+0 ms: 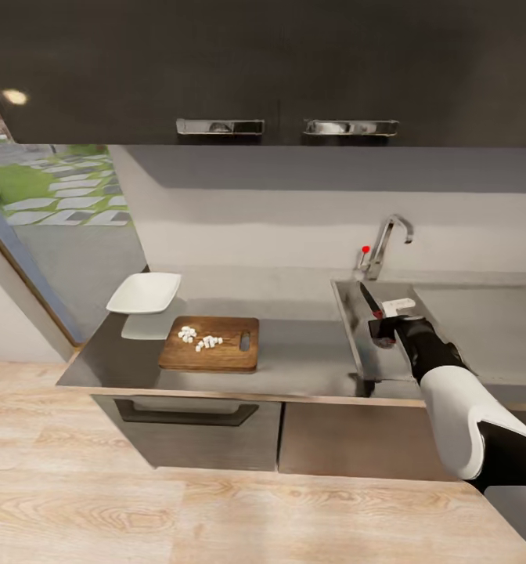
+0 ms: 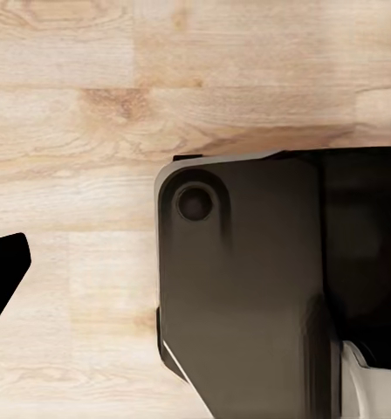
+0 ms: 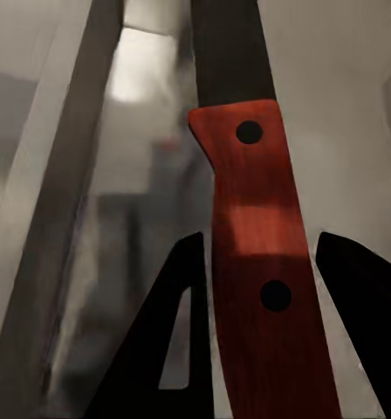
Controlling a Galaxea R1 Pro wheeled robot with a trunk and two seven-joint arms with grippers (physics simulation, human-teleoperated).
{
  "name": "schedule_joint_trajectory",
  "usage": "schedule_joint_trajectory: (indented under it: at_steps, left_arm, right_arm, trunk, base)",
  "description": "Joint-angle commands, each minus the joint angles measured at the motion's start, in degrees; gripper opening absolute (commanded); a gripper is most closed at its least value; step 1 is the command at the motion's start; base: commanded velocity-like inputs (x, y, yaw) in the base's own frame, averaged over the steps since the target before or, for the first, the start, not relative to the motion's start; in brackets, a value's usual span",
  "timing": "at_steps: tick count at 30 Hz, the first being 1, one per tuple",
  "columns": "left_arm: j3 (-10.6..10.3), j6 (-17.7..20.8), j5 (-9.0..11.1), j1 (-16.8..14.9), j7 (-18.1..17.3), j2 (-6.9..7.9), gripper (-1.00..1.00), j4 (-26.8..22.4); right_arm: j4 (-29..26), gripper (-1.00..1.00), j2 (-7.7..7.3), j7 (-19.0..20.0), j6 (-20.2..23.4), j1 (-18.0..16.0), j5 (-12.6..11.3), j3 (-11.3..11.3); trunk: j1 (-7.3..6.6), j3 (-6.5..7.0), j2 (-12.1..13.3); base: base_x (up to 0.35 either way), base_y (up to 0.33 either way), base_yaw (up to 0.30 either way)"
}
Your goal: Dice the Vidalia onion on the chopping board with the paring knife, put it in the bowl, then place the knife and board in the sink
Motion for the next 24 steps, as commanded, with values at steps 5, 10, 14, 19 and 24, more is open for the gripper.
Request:
schedule_joint_trajectory:
  at_steps: [5, 10, 14, 19, 24]
  left_arm:
    - [-0.5, -0.1, 0.5, 0.0, 0.5, 0.15, 1.00, -0.1]
    - [-0.5, -0.1, 0.5, 0.0, 0.5, 0.16, 1.00, -0.1]
    - [-0.5, -0.1, 0.5, 0.0, 0.5, 0.16, 1.00, -0.1]
    - [-0.5, -0.1, 0.5, 0.0, 0.5, 0.16, 1.00, -0.2]
    - [-0.5, -0.1, 0.5, -0.1, 0.5, 0.18, 1.00, -0.2]
  right_arm:
    - [2.2, -1.00, -0.03, 0.5, 0.2, 0.0, -1.5, -0.3]
    - [5.0, -1.00, 0.02, 0.4, 0.4, 0.0, -4.5, -0.3]
    - [6.0, -1.00, 0.04, 0.4, 0.3, 0.0, -4.7, -0.3]
    - [7.0, -1.00, -0.08, 0.4, 0.2, 0.0, -6.0, -0.3]
    - [7.2, -1.00, -0.13, 0.4, 0.2, 0.0, -6.3, -0.3]
  trunk:
    - [0.04, -0.09, -0.1]
    - [0.04, -0.19, -0.1]
    - [0.04, -0.50, -0.1]
    - [0.04, -0.94, -0.1]
    - [0.04, -1.39, -0.1]
  base:
    - [0.100, -0.275, 0.000]
    - [0.045, -0.074, 0.000]
    - [0.004, -0.006, 0.000]
    - [0.144, 0.056, 0.000]
    - [0.296, 0.007, 0.000]
